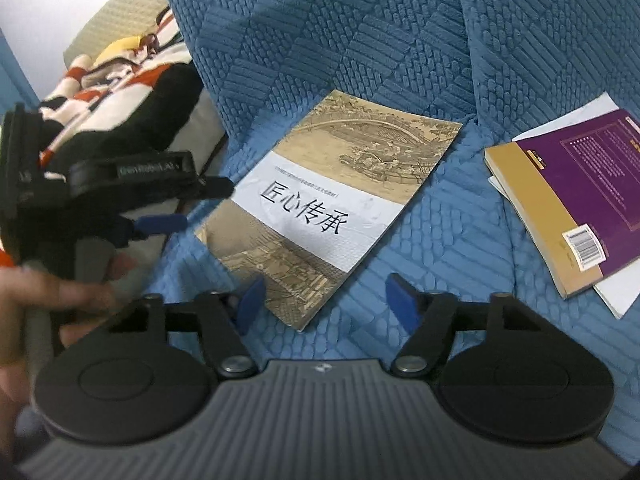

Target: Organize objects

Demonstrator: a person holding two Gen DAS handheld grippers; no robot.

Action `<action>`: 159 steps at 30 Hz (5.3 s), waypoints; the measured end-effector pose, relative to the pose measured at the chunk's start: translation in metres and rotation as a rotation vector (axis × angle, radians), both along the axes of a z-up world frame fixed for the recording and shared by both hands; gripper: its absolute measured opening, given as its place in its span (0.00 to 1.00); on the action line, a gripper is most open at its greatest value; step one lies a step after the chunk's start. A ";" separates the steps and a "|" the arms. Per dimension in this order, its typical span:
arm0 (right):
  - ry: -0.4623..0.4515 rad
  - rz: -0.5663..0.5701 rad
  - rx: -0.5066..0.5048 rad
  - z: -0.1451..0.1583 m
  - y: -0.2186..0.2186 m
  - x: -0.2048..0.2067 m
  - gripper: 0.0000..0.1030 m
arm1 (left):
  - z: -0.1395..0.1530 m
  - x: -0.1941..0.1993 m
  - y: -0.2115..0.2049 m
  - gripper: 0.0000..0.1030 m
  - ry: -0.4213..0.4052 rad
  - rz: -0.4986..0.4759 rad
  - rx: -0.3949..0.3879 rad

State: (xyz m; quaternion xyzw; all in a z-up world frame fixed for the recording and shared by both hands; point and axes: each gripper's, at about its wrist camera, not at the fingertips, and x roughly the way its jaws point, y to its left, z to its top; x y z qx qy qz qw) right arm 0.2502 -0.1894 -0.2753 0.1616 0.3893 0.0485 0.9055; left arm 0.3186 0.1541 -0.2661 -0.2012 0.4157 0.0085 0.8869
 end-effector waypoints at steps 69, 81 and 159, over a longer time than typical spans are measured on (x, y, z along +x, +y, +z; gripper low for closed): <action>0.056 -0.064 0.082 -0.036 -0.003 0.019 0.35 | -0.032 0.025 0.021 0.62 0.098 -0.049 -0.147; 0.064 -0.136 0.249 -0.041 -0.021 0.015 0.39 | -0.032 0.021 0.045 0.61 0.027 -0.039 -0.428; 0.035 -0.637 0.880 -0.065 -0.054 -0.026 0.35 | -0.025 -0.026 0.014 0.08 0.106 -0.051 -0.721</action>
